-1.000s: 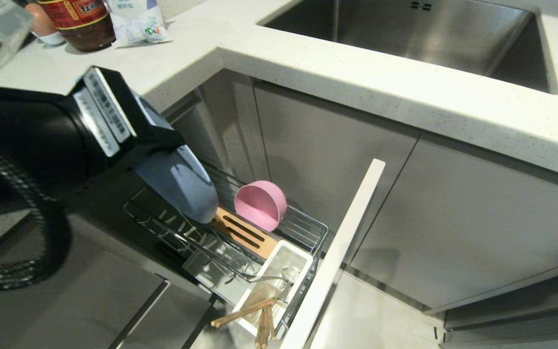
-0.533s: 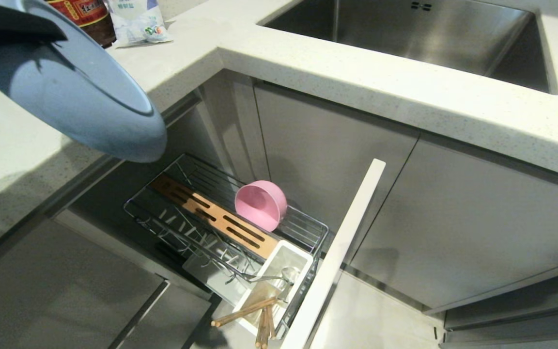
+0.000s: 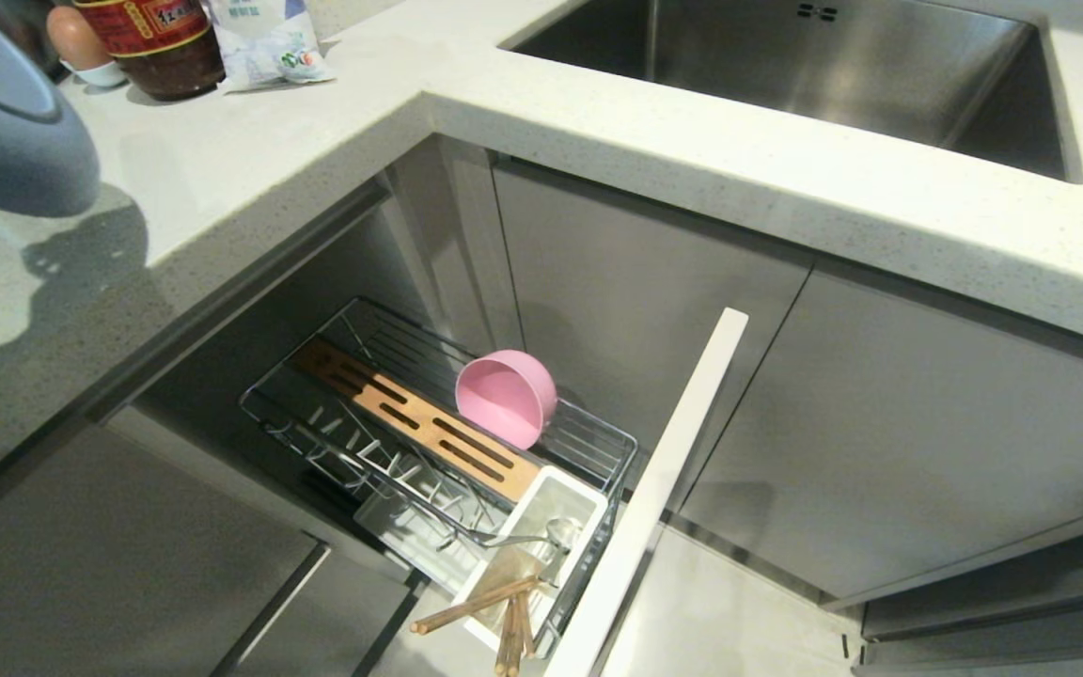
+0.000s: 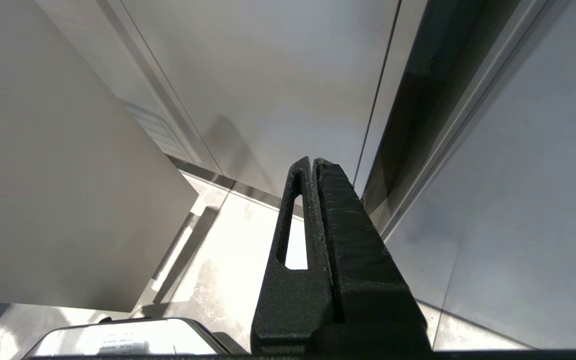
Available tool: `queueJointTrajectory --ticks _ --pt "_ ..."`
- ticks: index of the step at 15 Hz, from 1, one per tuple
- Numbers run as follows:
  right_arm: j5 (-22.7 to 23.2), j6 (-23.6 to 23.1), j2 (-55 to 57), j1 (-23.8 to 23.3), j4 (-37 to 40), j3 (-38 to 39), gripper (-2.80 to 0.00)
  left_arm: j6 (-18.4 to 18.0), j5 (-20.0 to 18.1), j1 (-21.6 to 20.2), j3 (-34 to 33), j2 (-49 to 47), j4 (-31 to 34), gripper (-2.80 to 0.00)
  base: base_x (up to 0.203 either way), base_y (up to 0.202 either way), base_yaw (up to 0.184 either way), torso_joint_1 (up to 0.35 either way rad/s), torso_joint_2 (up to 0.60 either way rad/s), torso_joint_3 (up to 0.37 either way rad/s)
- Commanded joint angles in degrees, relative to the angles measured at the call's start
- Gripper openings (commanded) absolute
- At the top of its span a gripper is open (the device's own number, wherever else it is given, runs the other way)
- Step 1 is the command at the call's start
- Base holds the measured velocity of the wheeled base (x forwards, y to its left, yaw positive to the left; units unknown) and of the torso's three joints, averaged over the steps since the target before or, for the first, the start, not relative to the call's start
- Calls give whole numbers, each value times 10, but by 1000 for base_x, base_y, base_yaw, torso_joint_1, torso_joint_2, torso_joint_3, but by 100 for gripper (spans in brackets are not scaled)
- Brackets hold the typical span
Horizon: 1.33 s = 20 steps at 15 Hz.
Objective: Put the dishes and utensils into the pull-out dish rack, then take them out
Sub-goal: Take the plate out of the cupboard
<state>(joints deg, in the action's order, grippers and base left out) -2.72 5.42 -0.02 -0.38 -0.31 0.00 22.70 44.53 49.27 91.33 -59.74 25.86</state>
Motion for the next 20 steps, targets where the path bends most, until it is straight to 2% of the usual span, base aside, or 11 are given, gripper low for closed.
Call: queueJointTrajectory --ticks 1,6,7,8,10,11,13,15,18,20 --pt "0 0 -2 0 0 0 -280 -39 2 -103 1 13 -4 -280 0 0 0 0 0 0" --pt "0 0 -2 0 0 0 -280 -113 -1 -343 -11 13 -7 -280 0 0 0 0 0 0" --pt "0 0 -2 0 0 0 -280 -139 -8 -383 -14 12 -7 -280 0 0 0 0 0 0" --pt "0 0 -2 0 0 0 -280 -177 -18 -414 -16 12 -6 -280 0 0 0 0 0 0" --pt "0 0 -2 0 0 0 -280 -289 -31 -473 -12 1 -7 -280 0 0 0 0 0 0" --pt "0 0 -2 0 0 0 -280 -324 -33 -484 -7 -12 -7 -280 0 0 0 0 0 0" --pt "0 0 -2 0 0 0 -280 -359 -30 -506 30 -49 5 -280 0 0 0 0 0 0" --pt "0 0 -2 -1 0 0 -280 -371 -30 -518 89 -82 60 -280 0 0 0 0 0 0" --pt "0 0 -2 0 0 0 -280 -374 -28 -520 194 -143 212 -280 0 0 0 0 0 0" --pt "0 0 -2 0 0 0 -280 -381 -26 -521 206 -177 248 -280 0 0 0 0 0 0"
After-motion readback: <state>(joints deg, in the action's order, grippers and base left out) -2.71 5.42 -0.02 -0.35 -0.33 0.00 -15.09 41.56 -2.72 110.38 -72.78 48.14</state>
